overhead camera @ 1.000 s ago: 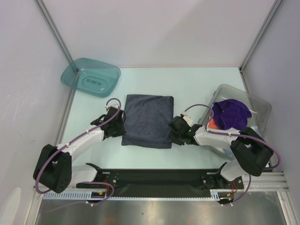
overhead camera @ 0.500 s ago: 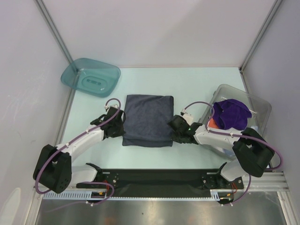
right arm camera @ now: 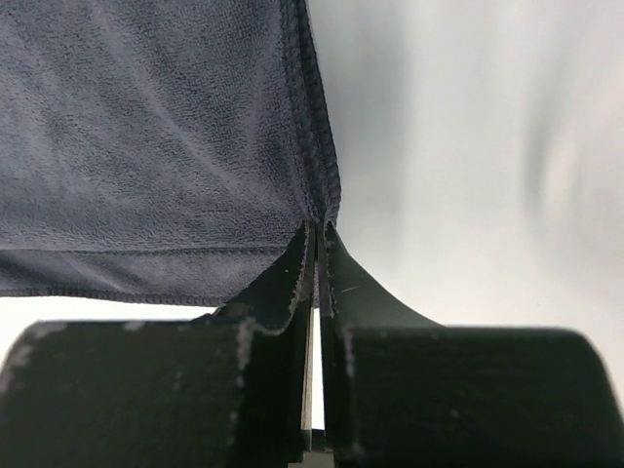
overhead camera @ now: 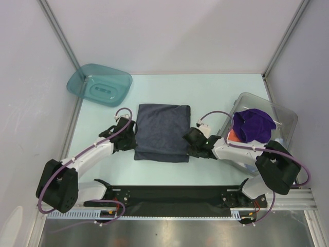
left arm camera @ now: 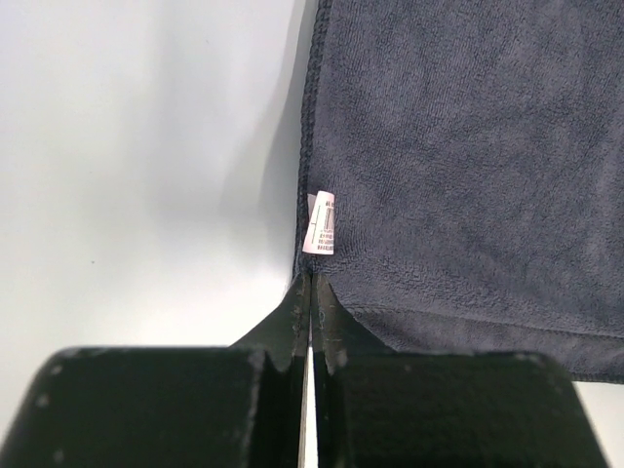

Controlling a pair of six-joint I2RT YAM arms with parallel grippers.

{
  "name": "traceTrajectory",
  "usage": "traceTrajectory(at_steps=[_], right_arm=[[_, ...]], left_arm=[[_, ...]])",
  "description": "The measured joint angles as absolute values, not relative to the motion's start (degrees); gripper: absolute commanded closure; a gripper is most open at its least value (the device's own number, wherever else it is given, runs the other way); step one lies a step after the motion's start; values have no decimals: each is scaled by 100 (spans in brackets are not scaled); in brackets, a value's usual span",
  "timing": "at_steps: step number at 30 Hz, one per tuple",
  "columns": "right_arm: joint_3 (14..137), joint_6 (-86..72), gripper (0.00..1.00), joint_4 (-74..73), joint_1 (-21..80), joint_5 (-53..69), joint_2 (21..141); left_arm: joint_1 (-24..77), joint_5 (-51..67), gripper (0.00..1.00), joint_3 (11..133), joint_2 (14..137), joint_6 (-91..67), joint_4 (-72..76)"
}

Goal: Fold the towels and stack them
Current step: Fold the towel

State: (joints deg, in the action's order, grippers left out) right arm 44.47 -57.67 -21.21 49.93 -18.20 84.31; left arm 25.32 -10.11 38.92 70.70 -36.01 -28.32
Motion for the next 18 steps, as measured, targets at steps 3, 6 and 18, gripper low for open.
traceTrajectory(at_steps=[3, 6, 18], right_arm=[[4521, -5634, 100, -2220, 5006, -1852, 8399], [4729, -5417, 100, -2368, 5009, -1859, 8230], [4453, -5026, 100, -2359, 5057, -1555, 6897]], left_arm=[[2532, -1013, 100, 3994, 7070, -3601, -2969], [2532, -1015, 100, 4283, 7059, -3597, -3179], [2532, -847, 100, 4397, 6449, -3634, -3568]])
